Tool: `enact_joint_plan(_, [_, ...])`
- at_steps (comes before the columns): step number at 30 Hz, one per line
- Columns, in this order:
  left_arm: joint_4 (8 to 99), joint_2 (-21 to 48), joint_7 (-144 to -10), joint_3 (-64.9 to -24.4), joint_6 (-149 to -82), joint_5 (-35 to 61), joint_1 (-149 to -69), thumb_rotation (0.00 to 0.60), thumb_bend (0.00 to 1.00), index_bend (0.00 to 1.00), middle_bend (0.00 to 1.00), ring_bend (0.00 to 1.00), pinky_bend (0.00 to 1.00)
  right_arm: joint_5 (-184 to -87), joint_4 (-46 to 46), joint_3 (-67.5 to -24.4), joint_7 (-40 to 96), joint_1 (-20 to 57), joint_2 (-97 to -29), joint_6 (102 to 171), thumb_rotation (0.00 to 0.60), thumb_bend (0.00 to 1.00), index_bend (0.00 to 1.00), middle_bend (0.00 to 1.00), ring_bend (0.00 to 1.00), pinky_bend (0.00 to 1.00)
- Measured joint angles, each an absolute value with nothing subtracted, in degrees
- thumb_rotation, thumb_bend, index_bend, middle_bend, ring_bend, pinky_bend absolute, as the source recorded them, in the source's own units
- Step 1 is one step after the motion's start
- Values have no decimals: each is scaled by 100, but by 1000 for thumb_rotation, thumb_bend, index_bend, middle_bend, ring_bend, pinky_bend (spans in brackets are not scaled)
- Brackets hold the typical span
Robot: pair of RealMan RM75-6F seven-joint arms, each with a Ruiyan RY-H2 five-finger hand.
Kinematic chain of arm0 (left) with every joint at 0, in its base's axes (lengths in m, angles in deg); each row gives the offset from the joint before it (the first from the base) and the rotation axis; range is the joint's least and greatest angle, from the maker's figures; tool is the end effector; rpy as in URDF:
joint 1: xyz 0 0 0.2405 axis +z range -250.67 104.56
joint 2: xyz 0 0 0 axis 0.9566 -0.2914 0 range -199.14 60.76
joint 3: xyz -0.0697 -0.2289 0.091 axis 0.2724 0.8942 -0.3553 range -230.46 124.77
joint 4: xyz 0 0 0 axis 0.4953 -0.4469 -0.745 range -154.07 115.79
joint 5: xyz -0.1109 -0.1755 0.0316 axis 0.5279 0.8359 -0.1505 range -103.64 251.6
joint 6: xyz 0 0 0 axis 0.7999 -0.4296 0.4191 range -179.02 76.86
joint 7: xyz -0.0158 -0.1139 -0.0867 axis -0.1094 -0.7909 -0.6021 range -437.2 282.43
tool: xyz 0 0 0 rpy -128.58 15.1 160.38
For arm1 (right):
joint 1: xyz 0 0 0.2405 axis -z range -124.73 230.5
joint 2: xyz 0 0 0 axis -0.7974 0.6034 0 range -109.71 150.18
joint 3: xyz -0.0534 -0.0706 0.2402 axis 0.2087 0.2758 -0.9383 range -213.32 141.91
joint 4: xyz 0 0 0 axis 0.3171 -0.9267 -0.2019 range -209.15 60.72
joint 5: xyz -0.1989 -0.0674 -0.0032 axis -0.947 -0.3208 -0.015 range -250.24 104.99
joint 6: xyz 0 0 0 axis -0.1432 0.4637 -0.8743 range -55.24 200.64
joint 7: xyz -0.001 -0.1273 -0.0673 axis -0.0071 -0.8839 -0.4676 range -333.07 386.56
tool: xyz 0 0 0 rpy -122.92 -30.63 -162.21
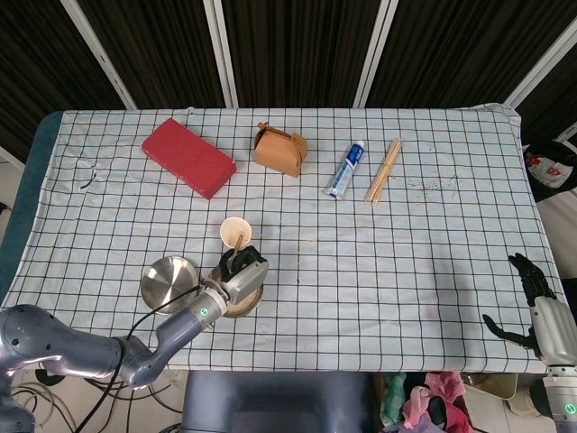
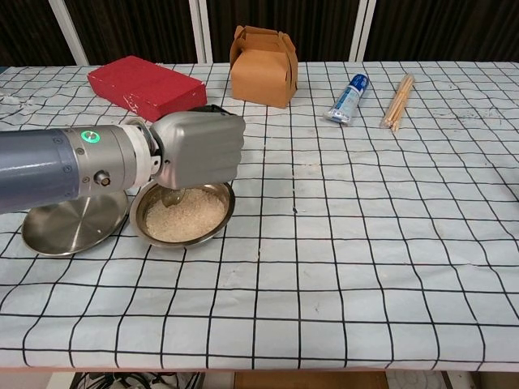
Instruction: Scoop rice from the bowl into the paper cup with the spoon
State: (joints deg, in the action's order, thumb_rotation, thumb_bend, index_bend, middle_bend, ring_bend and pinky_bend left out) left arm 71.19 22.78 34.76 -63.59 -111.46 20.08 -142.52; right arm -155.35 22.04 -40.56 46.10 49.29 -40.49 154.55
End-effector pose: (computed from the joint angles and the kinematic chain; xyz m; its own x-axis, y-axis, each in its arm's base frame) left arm -0.0675 0.3140 -0.0661 0.6134 -0.7025 -0.3609 -0.6877 -0.2503 -0.6815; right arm -0.3130 -0.1805 0.1718 0.0502 -0.0119 0.9987 -0.9965 0.0670 0.0509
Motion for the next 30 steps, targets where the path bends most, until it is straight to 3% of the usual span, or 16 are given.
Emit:
enact_joint_plan(17, [7234, 2610, 3714, -6385, -11484, 2242, -14190, 600, 470, 794, 1000, 1000, 969, -15535, 2203, -4066, 4652, 4936, -4047, 15464, 600, 195, 0, 0, 0, 183])
enact_joint_plan(30, [7478, 3077, 4436, -6241, -12351, 2965, -14045, 600, 477, 803, 1000, 1000, 974, -15533, 2208, -4074, 4688, 4942, -4043, 15472, 600, 195, 0, 0, 0, 183])
